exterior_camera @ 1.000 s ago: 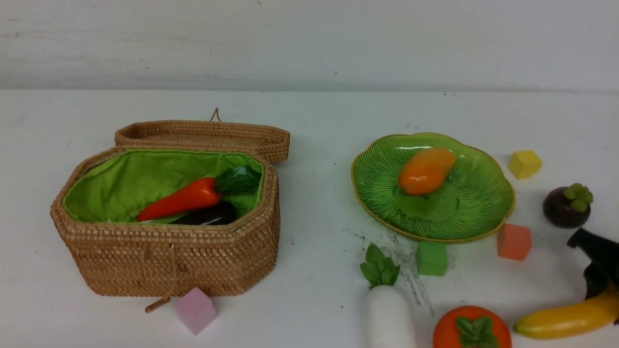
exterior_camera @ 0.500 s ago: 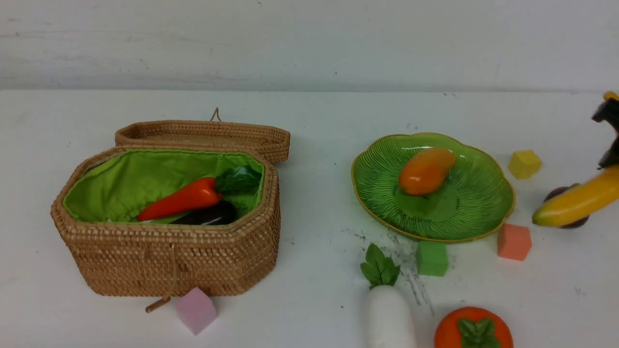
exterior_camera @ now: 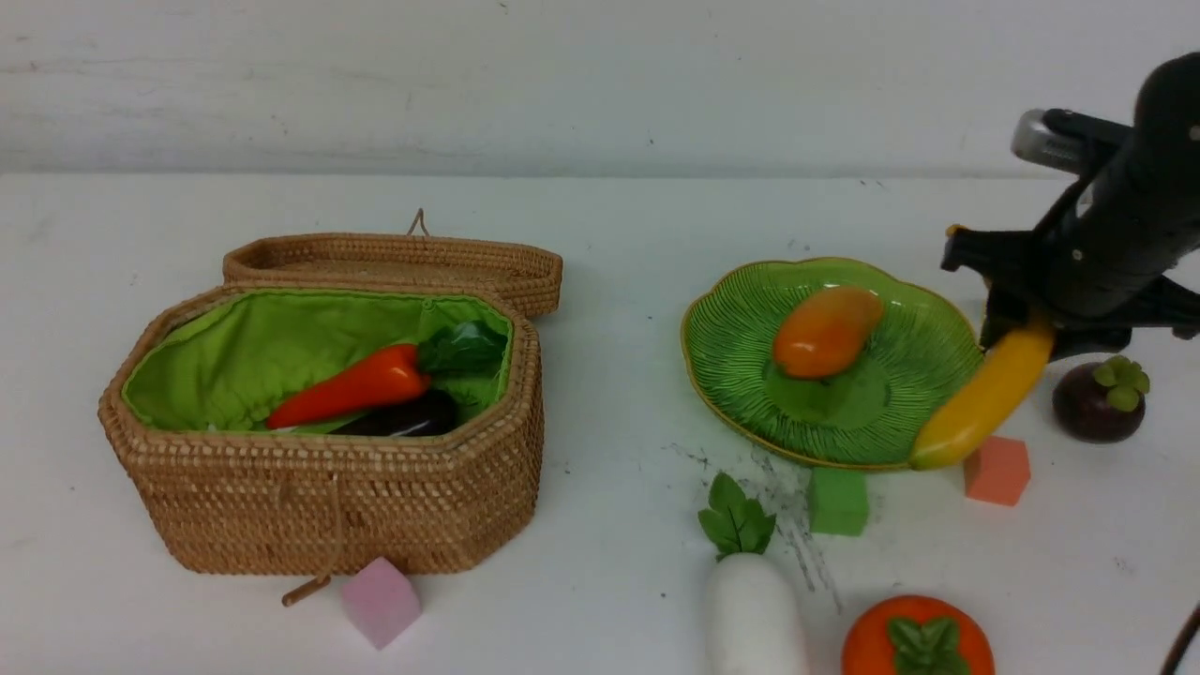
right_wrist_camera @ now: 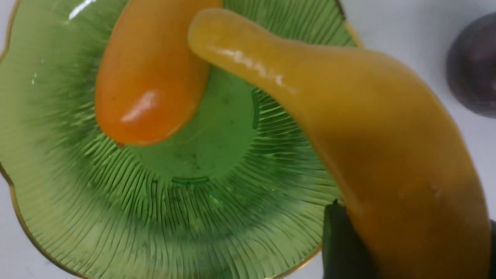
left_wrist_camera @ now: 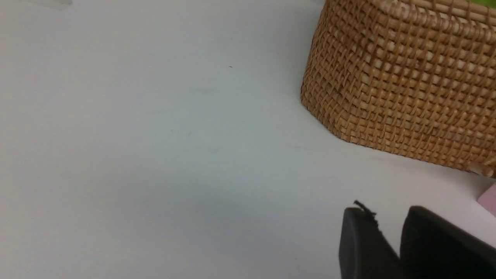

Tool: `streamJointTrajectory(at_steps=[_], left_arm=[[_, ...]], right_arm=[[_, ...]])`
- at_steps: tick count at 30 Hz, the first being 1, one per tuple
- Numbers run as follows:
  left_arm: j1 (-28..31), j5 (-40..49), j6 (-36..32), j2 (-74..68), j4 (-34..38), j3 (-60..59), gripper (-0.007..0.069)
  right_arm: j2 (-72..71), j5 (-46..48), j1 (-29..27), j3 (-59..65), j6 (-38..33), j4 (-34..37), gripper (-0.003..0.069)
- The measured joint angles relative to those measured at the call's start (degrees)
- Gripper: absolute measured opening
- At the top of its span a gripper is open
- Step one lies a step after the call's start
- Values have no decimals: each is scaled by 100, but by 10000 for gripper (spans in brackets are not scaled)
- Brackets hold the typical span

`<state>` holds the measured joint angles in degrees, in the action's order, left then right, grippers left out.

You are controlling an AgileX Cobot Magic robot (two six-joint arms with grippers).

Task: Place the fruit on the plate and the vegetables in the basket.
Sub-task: Use the right arm to grab a banana and put it into the right plate

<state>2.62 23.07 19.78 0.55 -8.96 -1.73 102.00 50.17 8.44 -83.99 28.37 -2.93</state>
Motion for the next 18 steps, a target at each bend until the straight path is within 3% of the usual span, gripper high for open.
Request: streamJointTrajectory(at_steps=[18], left_arm=[[0,0,0,0,0,0,169]], right_arm=[[392,184,28,-205,-1556,669,327]])
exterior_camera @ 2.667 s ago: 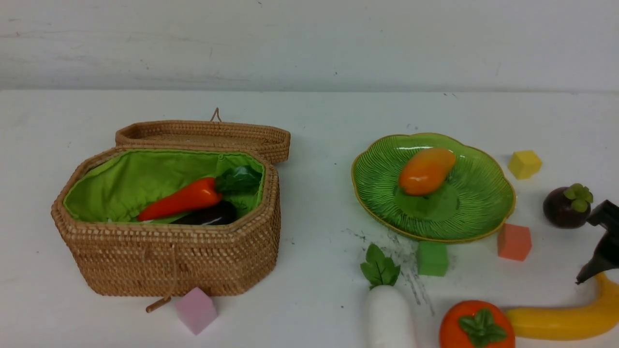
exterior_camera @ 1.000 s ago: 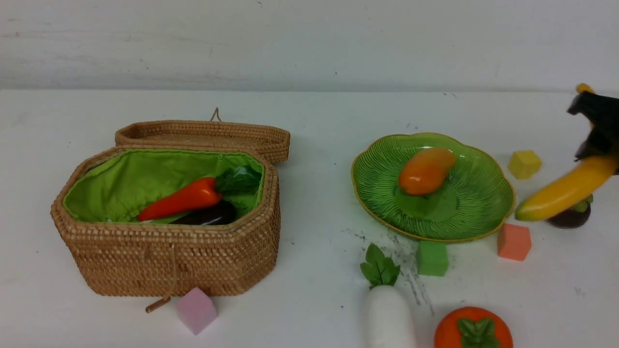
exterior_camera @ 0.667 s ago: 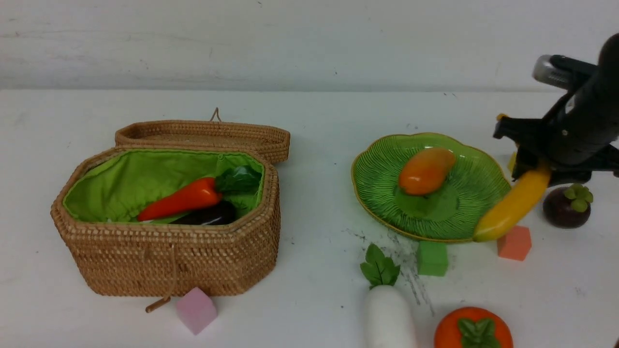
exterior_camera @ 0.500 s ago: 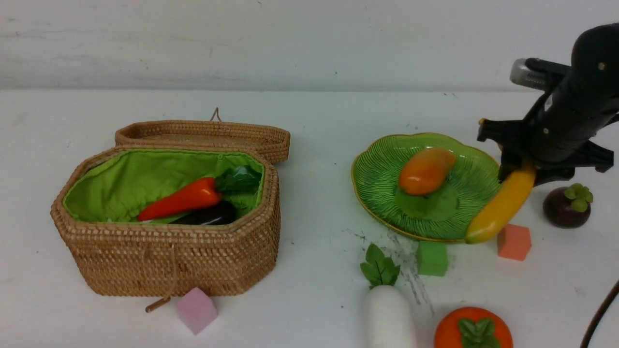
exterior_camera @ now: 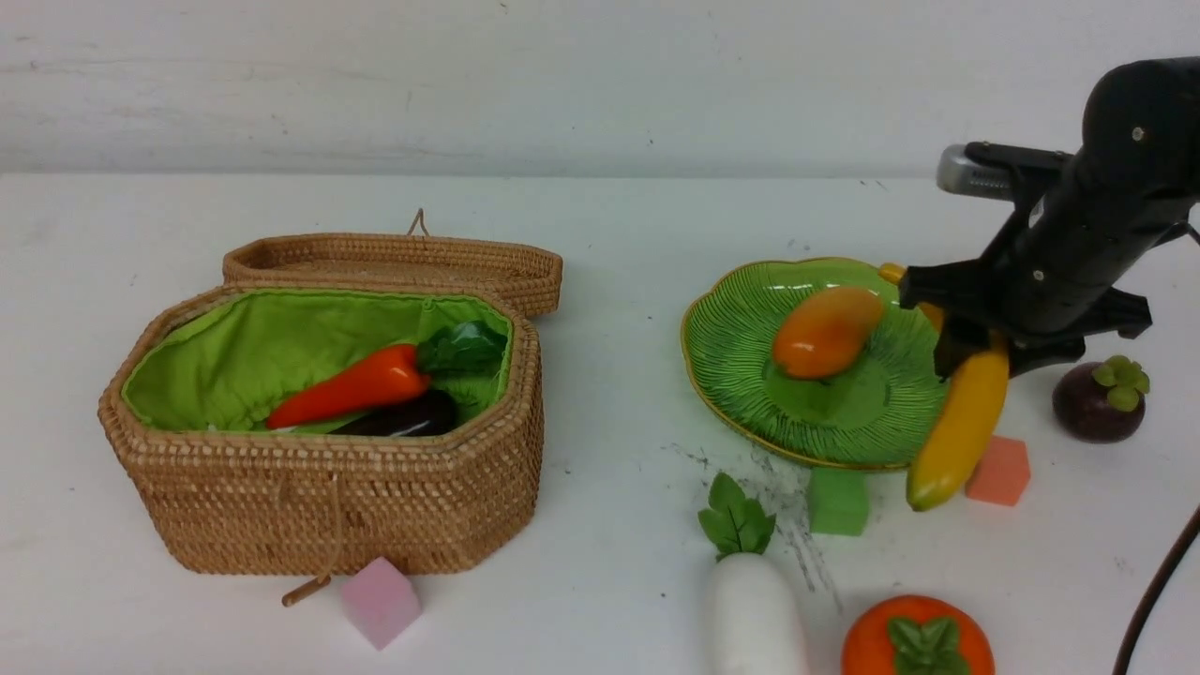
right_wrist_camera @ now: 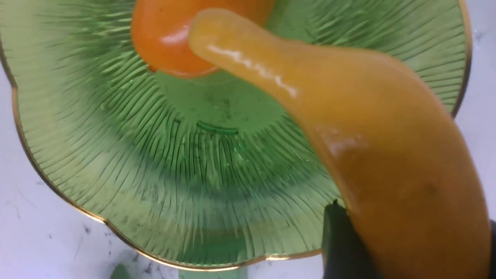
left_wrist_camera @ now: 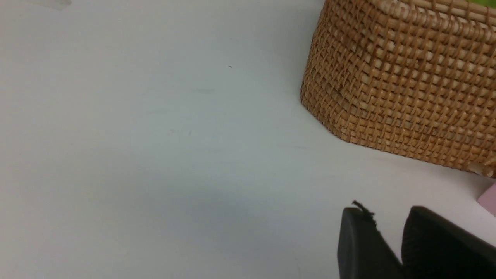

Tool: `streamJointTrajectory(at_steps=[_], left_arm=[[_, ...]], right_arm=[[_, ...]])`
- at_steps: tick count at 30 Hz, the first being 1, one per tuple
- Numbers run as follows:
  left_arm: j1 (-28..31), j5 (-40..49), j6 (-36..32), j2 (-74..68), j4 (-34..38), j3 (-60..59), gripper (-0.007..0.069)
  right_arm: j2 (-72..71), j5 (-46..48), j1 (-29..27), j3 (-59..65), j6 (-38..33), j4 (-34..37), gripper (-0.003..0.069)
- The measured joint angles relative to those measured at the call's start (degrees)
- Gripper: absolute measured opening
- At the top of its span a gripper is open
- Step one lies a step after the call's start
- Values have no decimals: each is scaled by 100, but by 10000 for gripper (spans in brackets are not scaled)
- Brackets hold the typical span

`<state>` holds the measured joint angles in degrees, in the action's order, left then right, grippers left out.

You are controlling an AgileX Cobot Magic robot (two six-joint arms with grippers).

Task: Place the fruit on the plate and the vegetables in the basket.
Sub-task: Use the right arm to grab a banana and put it into the right plate

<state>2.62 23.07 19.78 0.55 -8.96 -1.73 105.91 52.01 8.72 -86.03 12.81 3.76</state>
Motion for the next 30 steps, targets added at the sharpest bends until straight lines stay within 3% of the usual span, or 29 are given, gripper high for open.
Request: streamJointTrajectory(at_steps=[19,24,30], left_arm=[[0,0,0,0,0,0,186],[0,0,0,0,0,0,186],[0,0,0,0,0,0,192]], right_arm=[[365,-617,0,0,13,12,327],[527,-823,-7,-65,376,12,327],[935,-1039,-192,-293,1359,250,327]])
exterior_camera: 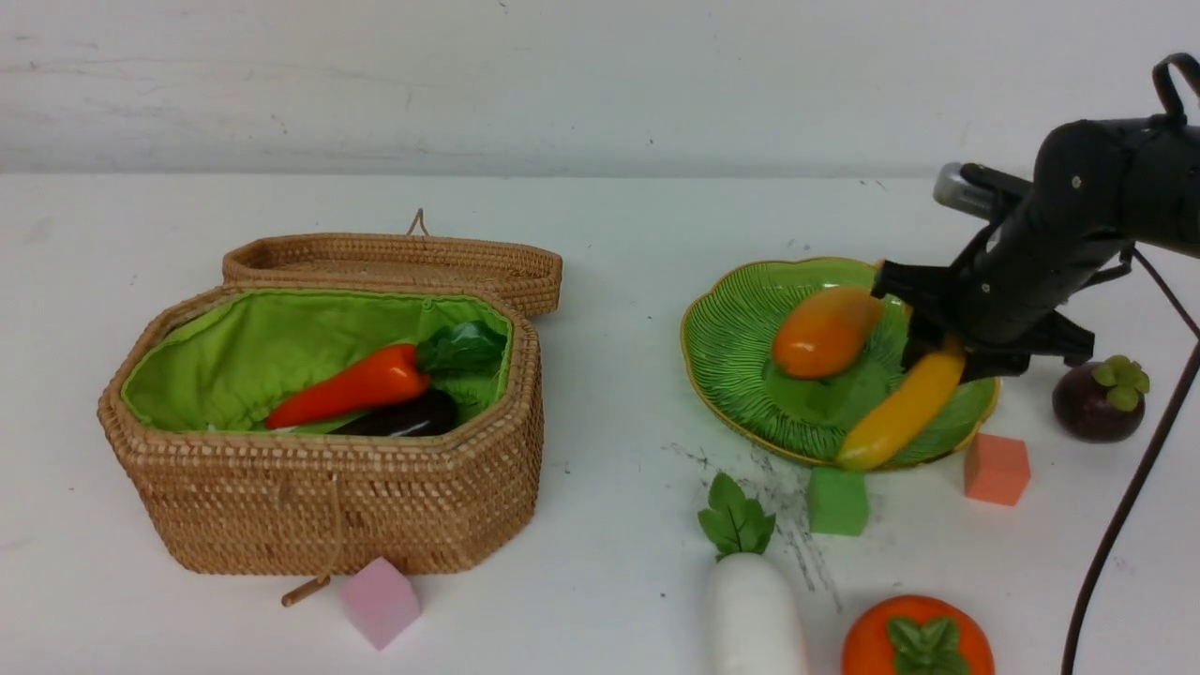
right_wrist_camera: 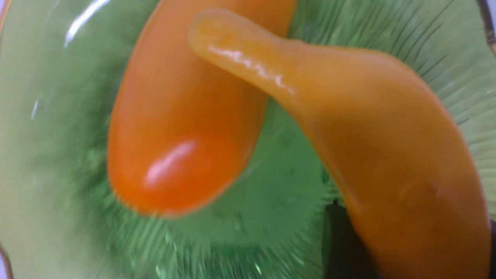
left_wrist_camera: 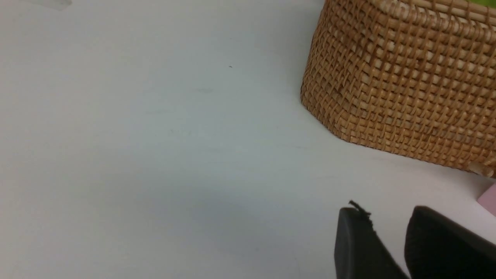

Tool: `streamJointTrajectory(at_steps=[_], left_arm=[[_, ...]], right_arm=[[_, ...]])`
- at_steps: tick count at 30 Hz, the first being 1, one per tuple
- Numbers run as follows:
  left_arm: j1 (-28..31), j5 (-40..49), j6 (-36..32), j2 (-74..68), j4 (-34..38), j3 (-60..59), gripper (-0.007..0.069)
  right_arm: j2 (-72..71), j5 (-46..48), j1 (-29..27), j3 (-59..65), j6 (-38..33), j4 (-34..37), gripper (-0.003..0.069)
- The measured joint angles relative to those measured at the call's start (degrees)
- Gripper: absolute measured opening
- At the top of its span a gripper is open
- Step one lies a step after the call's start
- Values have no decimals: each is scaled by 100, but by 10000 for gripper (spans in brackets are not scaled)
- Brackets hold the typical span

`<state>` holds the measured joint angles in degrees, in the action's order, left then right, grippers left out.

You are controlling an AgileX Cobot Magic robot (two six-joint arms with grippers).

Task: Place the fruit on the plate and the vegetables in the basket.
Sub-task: Use the right arm to grab a banana and put it into the right plate

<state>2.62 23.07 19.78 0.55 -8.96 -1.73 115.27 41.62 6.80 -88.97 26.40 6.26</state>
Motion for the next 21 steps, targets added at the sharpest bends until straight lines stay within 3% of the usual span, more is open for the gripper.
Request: streamJointTrajectory(at_steps=[13,20,21], left_arm=[[0,0,0,0,0,0,204],[0,0,0,0,0,0,207],[0,0,0,0,0,0,207]], right_arm=[[224,-259,-34,-18,390,514,340],[194,-145,-34,-22,387,541,566],[194,-144,-34,-22,381,541,566]])
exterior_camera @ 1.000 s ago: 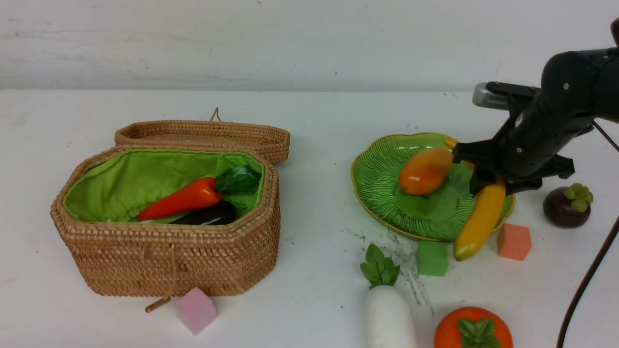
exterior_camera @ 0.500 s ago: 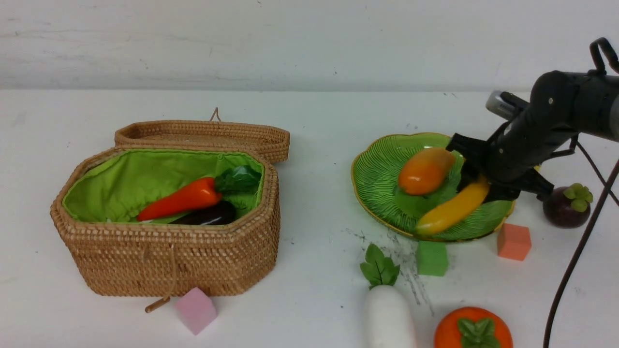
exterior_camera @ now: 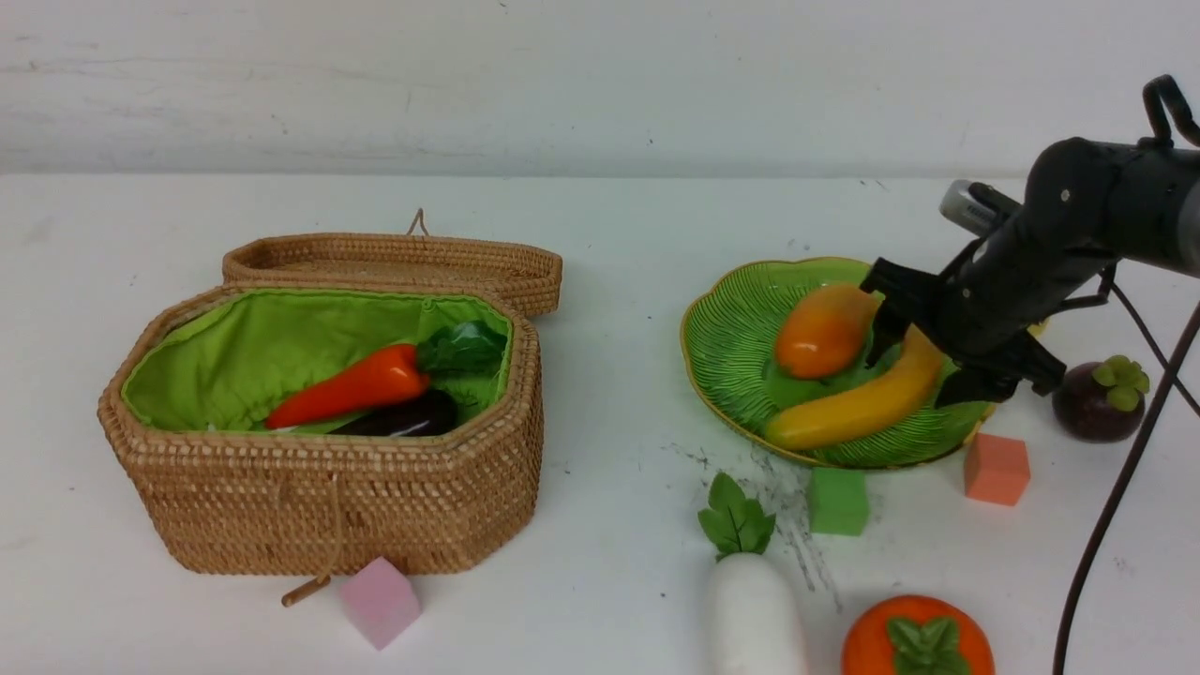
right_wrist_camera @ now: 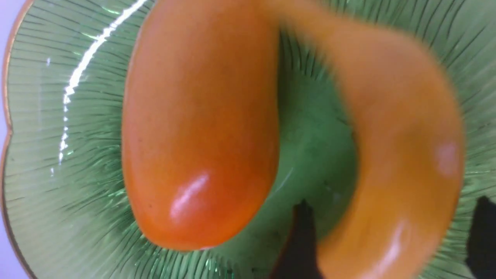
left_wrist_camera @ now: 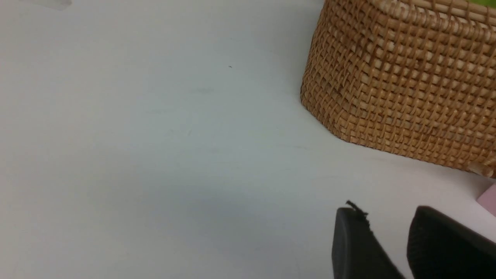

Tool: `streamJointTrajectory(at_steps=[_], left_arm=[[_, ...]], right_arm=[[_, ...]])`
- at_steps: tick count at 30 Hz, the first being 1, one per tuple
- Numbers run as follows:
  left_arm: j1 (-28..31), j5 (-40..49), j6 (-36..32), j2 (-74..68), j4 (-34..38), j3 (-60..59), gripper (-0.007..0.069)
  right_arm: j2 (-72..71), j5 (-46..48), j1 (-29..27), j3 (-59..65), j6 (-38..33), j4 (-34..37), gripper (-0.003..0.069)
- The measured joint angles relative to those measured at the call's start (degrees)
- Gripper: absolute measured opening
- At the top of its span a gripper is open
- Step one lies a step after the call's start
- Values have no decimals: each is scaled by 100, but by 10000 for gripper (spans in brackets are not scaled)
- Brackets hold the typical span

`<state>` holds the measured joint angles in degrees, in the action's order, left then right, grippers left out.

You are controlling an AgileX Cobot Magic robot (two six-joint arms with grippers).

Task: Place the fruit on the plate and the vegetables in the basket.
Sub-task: Use the right arm to grab a banana and put it into the right plate, then grab a tomato with your right arm and place it on the plate on the right.

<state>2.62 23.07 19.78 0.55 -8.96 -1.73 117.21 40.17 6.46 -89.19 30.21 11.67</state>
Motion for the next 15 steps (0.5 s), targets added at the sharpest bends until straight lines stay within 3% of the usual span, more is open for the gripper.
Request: streamJointTrajectory(at_steps=[2,5,15], left_arm=[[0,0,0,0,0,0,211],[0,0,0,0,0,0,215],[0,0,0,0,0,0,222]], right_arm=[[-59,84,0,0,-112,19,622],[-190,252,0,0,-290,80,633],[-1536,1502,24,322,-930,-94,564]])
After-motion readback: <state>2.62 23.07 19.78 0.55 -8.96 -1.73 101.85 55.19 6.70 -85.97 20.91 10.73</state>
